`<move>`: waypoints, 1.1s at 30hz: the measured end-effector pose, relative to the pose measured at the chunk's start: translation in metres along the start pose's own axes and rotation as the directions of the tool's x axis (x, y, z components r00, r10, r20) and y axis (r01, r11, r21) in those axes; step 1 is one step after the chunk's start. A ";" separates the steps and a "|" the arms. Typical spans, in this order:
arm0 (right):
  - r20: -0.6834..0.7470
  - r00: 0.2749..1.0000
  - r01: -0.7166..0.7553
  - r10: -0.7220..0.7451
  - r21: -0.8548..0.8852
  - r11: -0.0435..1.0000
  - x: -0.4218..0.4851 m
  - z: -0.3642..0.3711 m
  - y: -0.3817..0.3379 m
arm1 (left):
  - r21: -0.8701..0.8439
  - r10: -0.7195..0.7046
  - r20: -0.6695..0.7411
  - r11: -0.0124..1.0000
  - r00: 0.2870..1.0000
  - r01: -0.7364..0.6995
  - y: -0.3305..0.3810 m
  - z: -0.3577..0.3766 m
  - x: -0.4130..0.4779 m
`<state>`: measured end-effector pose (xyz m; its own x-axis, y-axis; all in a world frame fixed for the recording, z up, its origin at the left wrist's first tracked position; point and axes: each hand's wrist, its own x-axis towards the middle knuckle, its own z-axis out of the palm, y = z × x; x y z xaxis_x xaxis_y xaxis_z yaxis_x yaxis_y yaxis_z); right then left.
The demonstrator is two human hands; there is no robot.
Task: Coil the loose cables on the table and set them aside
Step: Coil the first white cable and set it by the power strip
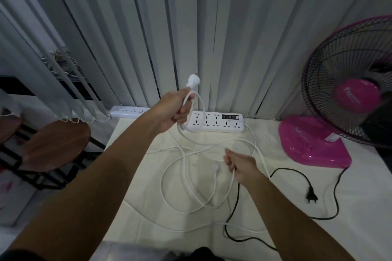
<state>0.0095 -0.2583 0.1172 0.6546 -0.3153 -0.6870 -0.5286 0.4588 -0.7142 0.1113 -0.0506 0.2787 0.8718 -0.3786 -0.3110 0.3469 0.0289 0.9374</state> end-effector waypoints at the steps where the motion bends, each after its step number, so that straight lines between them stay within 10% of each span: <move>1: -0.007 1.000 0.029 -0.029 0.056 0.998 0.000 0.005 -0.014 | 0.059 -0.021 -0.015 0.998 1.000 0.021 -0.006 0.000 -0.001; 6: 0.107 0.959 0.268 -0.262 -0.039 0.963 -0.023 0.037 -0.071 | 0.227 -0.052 -0.079 0.971 0.996 0.069 -0.045 0.011 -0.004; 12: 0.394 0.783 0.606 -0.482 -0.309 0.733 -0.053 0.073 -0.061 | -0.098 -0.122 -0.067 0.988 0.990 0.115 -0.072 0.022 -0.001; 20: 0.230 0.653 0.745 -0.722 -0.369 0.556 -0.055 0.076 -0.007 | -0.488 -0.161 -0.058 0.865 0.985 0.112 -0.066 0.014 0.010; 33: 0.457 0.719 0.673 -0.524 -0.646 0.360 -0.007 0.034 0.043 | -0.749 -0.180 -0.075 0.659 0.981 0.064 -0.044 -0.015 0.023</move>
<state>0.0001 -0.2076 0.0959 0.9944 -0.0880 -0.0581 -0.0987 -0.5832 -0.8063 0.1218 -0.0465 0.2279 0.8184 -0.3068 -0.4859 0.5435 0.6879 0.4811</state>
